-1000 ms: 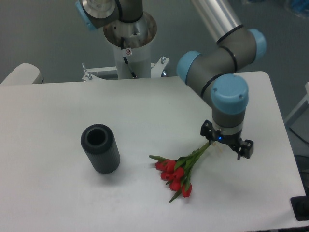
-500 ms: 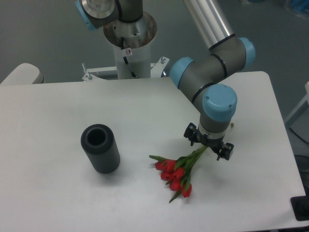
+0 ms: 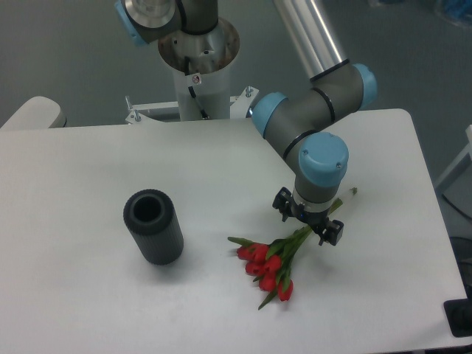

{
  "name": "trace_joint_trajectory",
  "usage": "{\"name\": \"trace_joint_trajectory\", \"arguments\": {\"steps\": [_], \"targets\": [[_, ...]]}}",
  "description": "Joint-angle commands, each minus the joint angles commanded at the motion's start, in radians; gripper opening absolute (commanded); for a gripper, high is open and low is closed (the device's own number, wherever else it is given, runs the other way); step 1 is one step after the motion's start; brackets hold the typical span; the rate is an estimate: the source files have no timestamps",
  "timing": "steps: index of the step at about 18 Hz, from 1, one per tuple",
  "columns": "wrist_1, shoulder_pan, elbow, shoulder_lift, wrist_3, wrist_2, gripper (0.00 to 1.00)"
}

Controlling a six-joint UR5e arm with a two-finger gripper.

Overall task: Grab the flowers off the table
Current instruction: 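Move the open gripper along the stems toward the red tulip heads, then lower the gripper over the stems and close it around them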

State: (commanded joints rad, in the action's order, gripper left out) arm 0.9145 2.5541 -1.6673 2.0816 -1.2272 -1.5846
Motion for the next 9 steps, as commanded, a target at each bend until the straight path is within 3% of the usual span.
{"name": "trace_joint_trajectory", "arguments": {"steps": [3, 9], "targets": [[-0.063, -0.006, -0.029, 0.012, 0.003, 0.002, 1.00], [-0.084, -0.023, -0.032, 0.032, 0.011, 0.000, 1.00]]}}
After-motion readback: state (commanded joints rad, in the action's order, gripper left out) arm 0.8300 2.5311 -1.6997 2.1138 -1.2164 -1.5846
